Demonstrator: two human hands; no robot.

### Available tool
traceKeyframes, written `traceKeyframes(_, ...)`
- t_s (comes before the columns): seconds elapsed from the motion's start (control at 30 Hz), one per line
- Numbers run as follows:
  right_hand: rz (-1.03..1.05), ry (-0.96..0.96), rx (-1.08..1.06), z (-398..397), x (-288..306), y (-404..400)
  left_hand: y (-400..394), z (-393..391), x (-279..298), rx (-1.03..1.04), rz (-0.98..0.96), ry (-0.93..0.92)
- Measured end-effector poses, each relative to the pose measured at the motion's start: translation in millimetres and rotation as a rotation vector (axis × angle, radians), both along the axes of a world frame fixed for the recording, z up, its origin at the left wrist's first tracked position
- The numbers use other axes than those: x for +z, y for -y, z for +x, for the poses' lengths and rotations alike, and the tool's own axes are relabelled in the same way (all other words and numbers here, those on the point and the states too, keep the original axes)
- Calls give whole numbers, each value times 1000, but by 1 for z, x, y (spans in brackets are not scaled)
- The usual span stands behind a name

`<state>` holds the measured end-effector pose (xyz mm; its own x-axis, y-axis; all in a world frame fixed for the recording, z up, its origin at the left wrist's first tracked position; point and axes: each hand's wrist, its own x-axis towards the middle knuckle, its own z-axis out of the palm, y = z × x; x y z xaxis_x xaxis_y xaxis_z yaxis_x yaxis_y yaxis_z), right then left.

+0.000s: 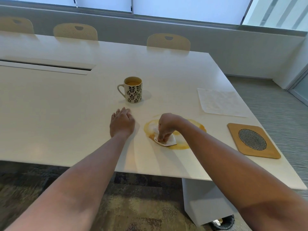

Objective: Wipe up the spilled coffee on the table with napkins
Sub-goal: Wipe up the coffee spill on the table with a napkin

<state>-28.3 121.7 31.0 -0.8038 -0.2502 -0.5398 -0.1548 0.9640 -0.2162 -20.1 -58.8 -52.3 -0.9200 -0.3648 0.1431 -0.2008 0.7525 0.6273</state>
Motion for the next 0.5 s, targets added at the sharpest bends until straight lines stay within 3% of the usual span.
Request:
traceKeyframes(0.23,28,-314,-5,-18,-22,14,0,0,-1,4,0,8)
traceKeyframes(0.5,29,-473,-117,-28,-24,-4,1,-1,-1,11,8,-4)
